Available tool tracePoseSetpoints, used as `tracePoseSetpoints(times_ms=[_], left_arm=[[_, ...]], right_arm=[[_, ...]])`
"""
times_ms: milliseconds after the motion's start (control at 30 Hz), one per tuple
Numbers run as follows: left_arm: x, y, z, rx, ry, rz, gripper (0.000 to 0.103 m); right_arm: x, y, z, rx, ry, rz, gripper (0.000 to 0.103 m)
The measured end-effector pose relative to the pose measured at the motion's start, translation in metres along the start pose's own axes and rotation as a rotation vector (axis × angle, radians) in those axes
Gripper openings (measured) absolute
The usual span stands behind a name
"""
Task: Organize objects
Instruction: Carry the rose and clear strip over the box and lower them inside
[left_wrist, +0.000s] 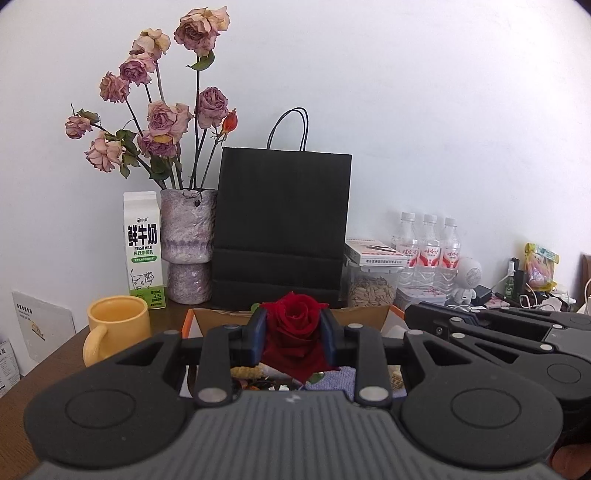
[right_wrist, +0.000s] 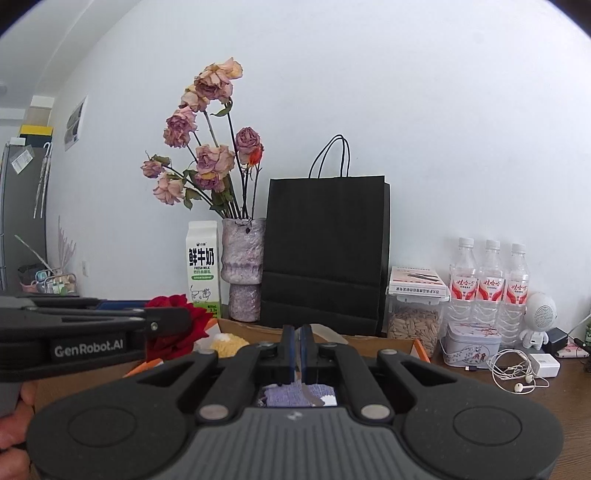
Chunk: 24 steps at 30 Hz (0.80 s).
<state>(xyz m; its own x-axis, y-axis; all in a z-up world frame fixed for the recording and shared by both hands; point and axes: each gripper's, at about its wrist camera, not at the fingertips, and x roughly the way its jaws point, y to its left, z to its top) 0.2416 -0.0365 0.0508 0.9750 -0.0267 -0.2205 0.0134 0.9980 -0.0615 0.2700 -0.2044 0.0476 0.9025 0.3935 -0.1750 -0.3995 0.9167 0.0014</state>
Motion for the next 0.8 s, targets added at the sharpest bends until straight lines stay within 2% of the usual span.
tracePoseSetpoints(times_ms=[300,467,800], left_arm=[[0.044,-0.002,0.002,-0.005,0.013,0.013,0.03],[0.065,0.003,-0.003,0.006,0.053,0.011,0.03],[0.087,0.014,-0.012,0.004,0.106,0.037,0.032]], right_arm=[[0.043,-0.014,-0.006,0.024,0.044,0.018,0.002],[0.062,-0.023,-0.011,0.019,0.072,0.016,0.002],[0.089,-0.034,-0.024,0.016,0.142,0.01,0.002]])
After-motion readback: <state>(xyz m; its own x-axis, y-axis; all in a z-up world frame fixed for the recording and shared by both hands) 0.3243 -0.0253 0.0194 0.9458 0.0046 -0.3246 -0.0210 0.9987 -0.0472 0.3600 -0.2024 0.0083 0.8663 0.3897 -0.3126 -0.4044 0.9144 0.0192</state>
